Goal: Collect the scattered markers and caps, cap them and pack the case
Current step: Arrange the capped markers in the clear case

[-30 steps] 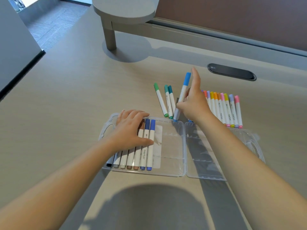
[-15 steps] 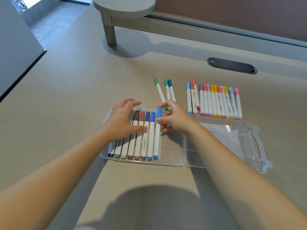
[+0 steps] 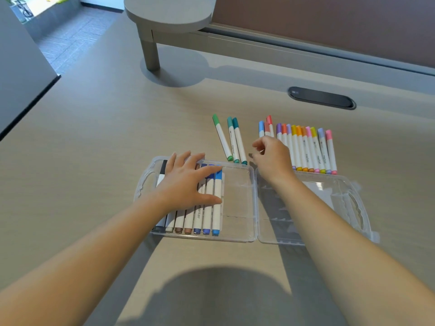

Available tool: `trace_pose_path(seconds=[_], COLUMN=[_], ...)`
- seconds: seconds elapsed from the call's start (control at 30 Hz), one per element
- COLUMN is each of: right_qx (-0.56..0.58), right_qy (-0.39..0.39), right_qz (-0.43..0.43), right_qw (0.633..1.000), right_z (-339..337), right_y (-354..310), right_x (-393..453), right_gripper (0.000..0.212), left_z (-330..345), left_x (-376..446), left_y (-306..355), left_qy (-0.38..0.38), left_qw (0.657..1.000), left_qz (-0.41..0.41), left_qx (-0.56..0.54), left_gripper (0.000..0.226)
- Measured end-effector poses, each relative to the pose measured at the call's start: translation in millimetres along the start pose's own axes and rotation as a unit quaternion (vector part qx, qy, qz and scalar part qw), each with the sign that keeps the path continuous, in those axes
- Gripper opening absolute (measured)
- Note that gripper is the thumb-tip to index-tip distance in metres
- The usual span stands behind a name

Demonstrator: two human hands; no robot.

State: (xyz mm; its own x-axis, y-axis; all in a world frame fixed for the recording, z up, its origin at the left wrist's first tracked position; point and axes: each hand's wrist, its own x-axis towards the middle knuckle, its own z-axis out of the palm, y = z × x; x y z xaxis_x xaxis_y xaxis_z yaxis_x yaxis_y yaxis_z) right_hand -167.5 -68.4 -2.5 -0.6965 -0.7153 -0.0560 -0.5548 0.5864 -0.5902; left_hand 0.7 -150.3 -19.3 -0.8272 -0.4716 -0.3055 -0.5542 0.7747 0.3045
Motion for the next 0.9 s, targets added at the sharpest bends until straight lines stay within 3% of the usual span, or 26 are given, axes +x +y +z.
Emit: trace_pose_path(seconds=[0.13, 0.33, 0.57, 0.7, 0.8, 0.9], right_qx=[-0.068, -0.169, -0.17, -0.056, 0.079, 0.187], right_qy=[0.018, -0.02, -0.026, -0.003, 0.011, -0.035], right_qz=[0.006, 0.025, 0.018, 0.014, -0.011, -0.008], right_qw=[0.997, 0.985, 0.985, 0.998, 0.997, 0.982], right_z=[-3.9, 2.6, 11.9, 0.0, -14.2, -23.4], right_y=[5.1, -1.2, -9.9, -17.8, -27.1, -33.3], right_x=[15.3, 31.8, 39.6, 36.6, 31.2, 18.3], right_gripper=[0.026, 0.038, 0.038, 0.054, 0.08, 0.096], left_z=[1.1, 3.2, 3.9, 1.1, 0.5, -2.3], left_x=[2.2, 4.1, 6.7, 7.7, 7.4, 3.8], left_y=[-0.2, -0.9, -4.6, -4.9, -5.5, -5.7], left_qy=[-0.007, -0.004, 0.0, -0.002, 0.003, 0.014], left_qw=[1.0, 0.999, 1.0, 0.999, 0.998, 0.994], left_qz=[-0.007, -0.004, -0.006, -0.012, -0.008, -0.006], left_qx=[0.025, 0.032, -0.013, -0.046, -0.067, -0.111], left_gripper=[0.075, 0.077, 0.077, 0.073, 0.073, 0.077])
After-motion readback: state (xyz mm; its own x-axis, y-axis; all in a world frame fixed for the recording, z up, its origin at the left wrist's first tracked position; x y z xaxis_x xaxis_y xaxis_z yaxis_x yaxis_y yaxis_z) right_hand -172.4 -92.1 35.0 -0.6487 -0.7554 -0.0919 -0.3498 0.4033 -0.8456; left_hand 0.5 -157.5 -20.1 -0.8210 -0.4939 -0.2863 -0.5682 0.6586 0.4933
